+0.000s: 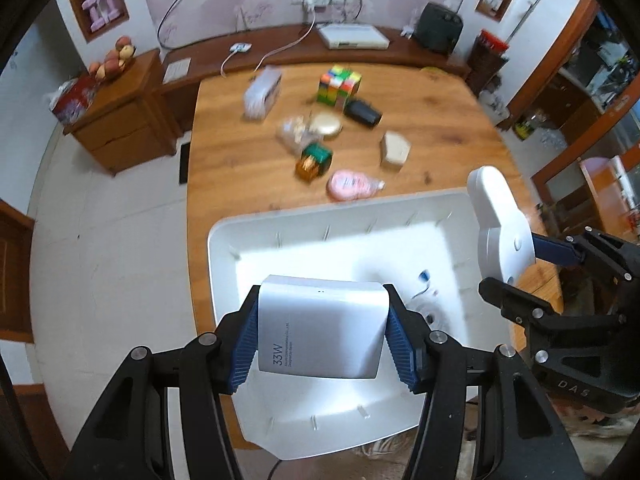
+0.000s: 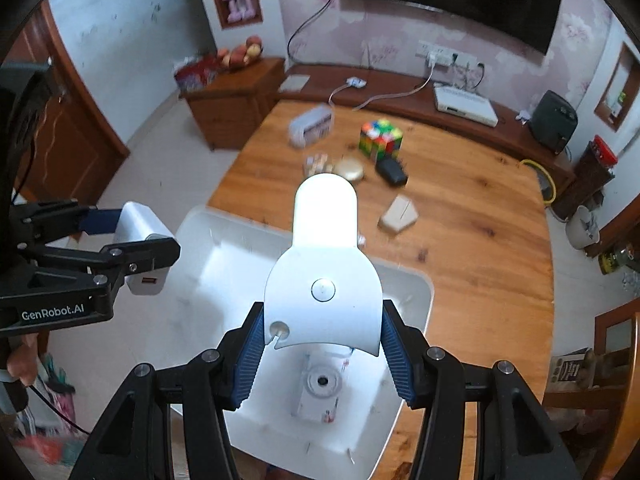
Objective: Organize rigid objects
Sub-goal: 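Carry the charger with the left tool while the right tool carries the clip to the tray, then release the charger beside the egg case while the right tool drops the clip onto the gadget, then reach the left tool to the clear plastic case while the right tool reaches the Rubik's cube, then grasp the clear case with the left tool while the right tool grasps the Rubik's cube, then lift and carry the clear case with the left tool while the right tool carries the cube to the tray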
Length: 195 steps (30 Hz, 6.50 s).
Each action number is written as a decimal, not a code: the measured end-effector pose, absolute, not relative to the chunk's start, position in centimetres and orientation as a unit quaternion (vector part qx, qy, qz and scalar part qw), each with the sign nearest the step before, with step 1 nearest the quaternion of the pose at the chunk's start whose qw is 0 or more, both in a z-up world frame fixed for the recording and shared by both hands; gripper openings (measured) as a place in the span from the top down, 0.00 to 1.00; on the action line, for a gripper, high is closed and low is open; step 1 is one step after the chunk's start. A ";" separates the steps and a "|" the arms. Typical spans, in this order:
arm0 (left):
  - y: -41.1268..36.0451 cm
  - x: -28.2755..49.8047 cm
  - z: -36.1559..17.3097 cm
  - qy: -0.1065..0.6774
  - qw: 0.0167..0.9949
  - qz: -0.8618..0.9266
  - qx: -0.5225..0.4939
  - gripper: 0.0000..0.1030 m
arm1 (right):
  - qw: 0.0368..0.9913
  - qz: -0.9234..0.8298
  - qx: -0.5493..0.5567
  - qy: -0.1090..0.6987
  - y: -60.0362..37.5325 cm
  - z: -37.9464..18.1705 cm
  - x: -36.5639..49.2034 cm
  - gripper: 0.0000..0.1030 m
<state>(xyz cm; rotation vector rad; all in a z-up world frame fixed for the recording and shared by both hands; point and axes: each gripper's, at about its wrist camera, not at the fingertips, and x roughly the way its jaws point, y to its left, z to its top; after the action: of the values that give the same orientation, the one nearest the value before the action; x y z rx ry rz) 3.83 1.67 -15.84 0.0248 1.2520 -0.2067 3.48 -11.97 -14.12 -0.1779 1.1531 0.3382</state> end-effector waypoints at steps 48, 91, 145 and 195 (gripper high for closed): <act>0.0 3.6 -24.3 0.638 0.761 -0.071 0.097 0.15 | 0.708 0.142 -0.187 0.666 -10.3 -26.9 0.3 0.27; 3.4 25.4 -12.7 0.540 0.824 -0.058 0.162 0.15 | 0.796 0.090 -0.099 0.590 -15.1 -15.8 15.5 0.27; 3.8 36.3 -24.9 0.614 0.783 -0.064 0.075 0.64 | 0.793 0.161 -0.194 0.555 -9.4 -27.0 35.1 0.46; 2.9 5.2 -25.3 0.621 0.783 -0.006 -0.030 0.63 | 0.736 0.252 -0.143 0.612 -9.0 -27.1 0.2 0.45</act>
<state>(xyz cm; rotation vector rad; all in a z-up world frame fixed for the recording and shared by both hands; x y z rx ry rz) 5.25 2.87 -25.30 -0.0637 1.3399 -0.0124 0.20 -9.03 -27.09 -0.3152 1.3452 0.5544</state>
